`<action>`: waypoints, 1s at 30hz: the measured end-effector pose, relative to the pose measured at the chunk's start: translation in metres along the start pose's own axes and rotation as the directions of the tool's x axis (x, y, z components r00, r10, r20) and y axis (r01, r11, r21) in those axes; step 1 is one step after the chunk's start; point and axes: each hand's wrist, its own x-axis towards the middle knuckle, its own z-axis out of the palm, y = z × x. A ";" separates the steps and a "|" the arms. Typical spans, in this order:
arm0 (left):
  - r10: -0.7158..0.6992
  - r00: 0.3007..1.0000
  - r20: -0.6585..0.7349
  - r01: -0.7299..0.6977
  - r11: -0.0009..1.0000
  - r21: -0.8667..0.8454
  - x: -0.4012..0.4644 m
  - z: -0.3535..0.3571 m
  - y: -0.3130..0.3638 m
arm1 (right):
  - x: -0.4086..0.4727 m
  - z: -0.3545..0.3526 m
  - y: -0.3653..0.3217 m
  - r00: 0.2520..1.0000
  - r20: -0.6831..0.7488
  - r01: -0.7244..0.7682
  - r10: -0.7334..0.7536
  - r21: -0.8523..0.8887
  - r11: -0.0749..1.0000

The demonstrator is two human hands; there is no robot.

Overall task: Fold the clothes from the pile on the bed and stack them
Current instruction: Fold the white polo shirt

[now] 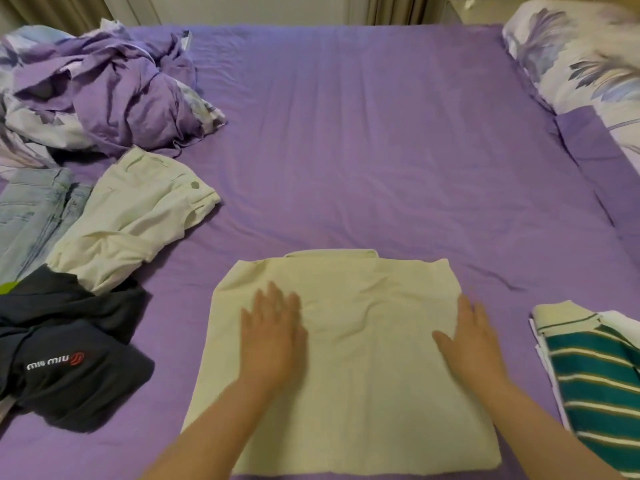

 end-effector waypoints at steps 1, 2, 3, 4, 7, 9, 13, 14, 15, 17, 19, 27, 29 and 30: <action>0.115 0.993 -0.004 -0.114 0.988 -0.106 -0.013 0.004 0.017 | -0.010 0.006 0.004 0.998 -0.024 -0.052 0.055 0.104 0.993; 0.203 0.979 -0.011 -0.200 0.953 -0.228 -0.027 0.008 0.035 | -0.019 0.012 0.008 0.995 -0.042 -0.084 0.092 0.165 0.983; 0.251 0.968 -0.024 -0.243 0.905 -0.349 -0.038 0.011 0.052 | -0.025 0.017 0.012 0.992 -0.048 -0.104 0.116 0.199 0.974; 0.255 0.966 -0.041 -0.245 0.856 -0.455 -0.046 0.012 0.068 | -0.029 0.020 0.016 0.990 -0.040 -0.125 0.138 0.242 0.962; 0.091 0.995 0.037 -0.033 0.670 -0.742 -0.056 0.007 0.102 | -0.029 0.019 0.026 0.975 0.077 -0.222 0.210 0.463 0.858; 0.030 0.979 0.204 0.170 0.442 -0.881 -0.052 -0.002 0.108 | -0.025 0.009 0.029 0.961 0.211 -0.269 0.177 0.585 0.765; 0.059 0.909 0.414 0.408 0.082 -0.909 -0.040 -0.021 0.097 | -0.028 -0.020 0.001 0.906 0.417 -0.307 -0.067 0.759 0.574; 0.070 0.882 0.465 0.467 -0.002 -0.884 -0.038 -0.027 0.093 | -0.030 -0.025 -0.012 0.904 0.404 -0.246 -0.142 0.762 0.600; 0.083 0.863 0.499 0.505 -0.082 -0.859 -0.035 -0.034 0.088 | -0.032 -0.028 -0.028 0.898 0.377 -0.152 -0.226 0.749 0.645; 0.121 0.854 0.506 0.520 -0.195 -0.831 -0.030 -0.046 0.077 | -0.041 -0.031 -0.068 0.862 0.321 0.034 -0.392 0.736 0.677; 0.177 0.863 0.473 0.505 -0.273 -0.819 -0.026 -0.059 0.065 | -0.051 -0.023 -0.105 0.830 0.297 0.113 -0.473 0.740 0.663; 0.022 0.915 0.403 0.372 -0.437 -0.819 -0.024 -0.072 -0.039 | -0.085 0.053 -0.231 0.762 0.273 0.334 -0.587 0.611 0.718; -0.023 0.903 0.429 0.384 -0.402 -0.831 -0.029 -0.060 -0.070 | -0.093 0.079 -0.245 0.754 0.335 0.360 -0.565 0.508 0.782; -0.063 0.886 0.459 0.407 -0.365 -0.837 -0.032 -0.051 -0.083 | -0.097 0.090 -0.248 0.753 0.370 0.344 -0.544 0.482 0.805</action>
